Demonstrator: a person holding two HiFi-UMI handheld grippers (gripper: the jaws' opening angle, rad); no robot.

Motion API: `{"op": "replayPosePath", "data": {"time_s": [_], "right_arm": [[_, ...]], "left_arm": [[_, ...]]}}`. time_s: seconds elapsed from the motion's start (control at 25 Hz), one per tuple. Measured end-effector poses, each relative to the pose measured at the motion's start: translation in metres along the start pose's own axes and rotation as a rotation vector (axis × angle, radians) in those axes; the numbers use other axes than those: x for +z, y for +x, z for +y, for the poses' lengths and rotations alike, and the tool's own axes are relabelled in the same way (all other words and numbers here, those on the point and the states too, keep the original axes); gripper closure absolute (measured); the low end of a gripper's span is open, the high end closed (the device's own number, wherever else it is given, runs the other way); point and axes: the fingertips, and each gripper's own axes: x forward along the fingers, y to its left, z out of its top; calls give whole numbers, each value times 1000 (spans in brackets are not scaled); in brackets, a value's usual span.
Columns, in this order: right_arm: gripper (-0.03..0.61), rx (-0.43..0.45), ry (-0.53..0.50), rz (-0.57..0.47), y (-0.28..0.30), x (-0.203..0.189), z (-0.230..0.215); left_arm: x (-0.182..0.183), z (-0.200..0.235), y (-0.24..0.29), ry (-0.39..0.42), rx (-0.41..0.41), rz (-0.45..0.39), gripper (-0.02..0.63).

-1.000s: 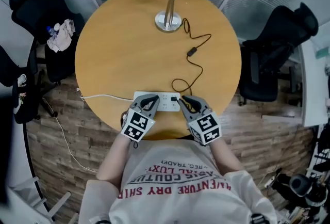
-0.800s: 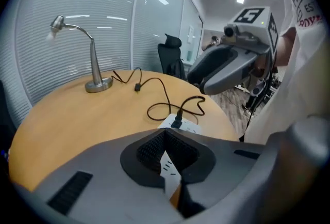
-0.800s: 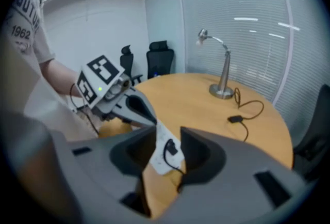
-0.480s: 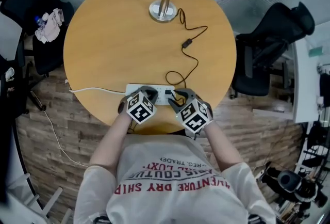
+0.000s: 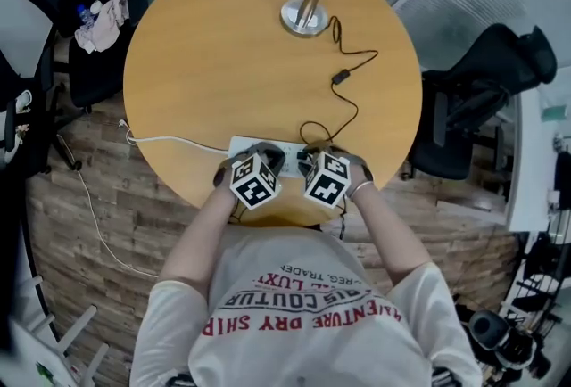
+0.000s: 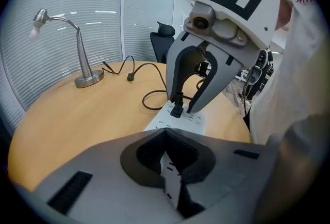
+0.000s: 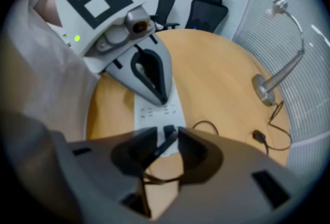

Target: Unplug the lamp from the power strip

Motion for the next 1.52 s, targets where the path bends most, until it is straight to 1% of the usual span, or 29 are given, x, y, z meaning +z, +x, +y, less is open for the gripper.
{"op": "replayPosePath", "data": {"time_s": [0.12, 0.2, 0.36, 0.44, 0.52, 0.72, 0.88, 0.96, 1.12, 1.36, 1.44, 1.52], "right_arm": [[448, 6, -52, 34, 9, 0, 0], [480, 3, -87, 49, 13, 0, -2], [474, 31, -144, 41, 16, 1, -1], [483, 36, -162, 43, 17, 1, 1], [477, 35, -143, 51, 18, 0, 1], [485, 43, -104, 70, 15, 2, -3], [493, 44, -70, 63, 12, 1, -4], [506, 29, -83, 66, 8, 1, -6], [508, 22, -93, 86, 7, 2, -4], [509, 29, -116, 105, 2, 2, -2], [509, 61, -79, 59, -20, 15, -5], [509, 55, -63, 9, -52, 32, -16]], "left_arm": [[-1, 0, -1, 25, 15, -7, 586], [-1, 1, -1, 16, 6, -3, 586], [-1, 2, -1, 5, -1, -2, 586], [-2, 0, -2, 4, -1, -1, 586], [-3, 0, -2, 6, -1, -2, 586], [-1, 2, -1, -1, -1, -1, 586], [-1, 2, 1, -2, 6, -1, 586], [0, 4, 1, -2, 13, -2, 586], [-1, 3, 0, 7, 27, -8, 586], [0, 4, 2, -62, 10, 6, 586], [1, 6, 2, -79, 13, 7, 586], [-1, 8, 1, -78, 20, 7, 586]]}}
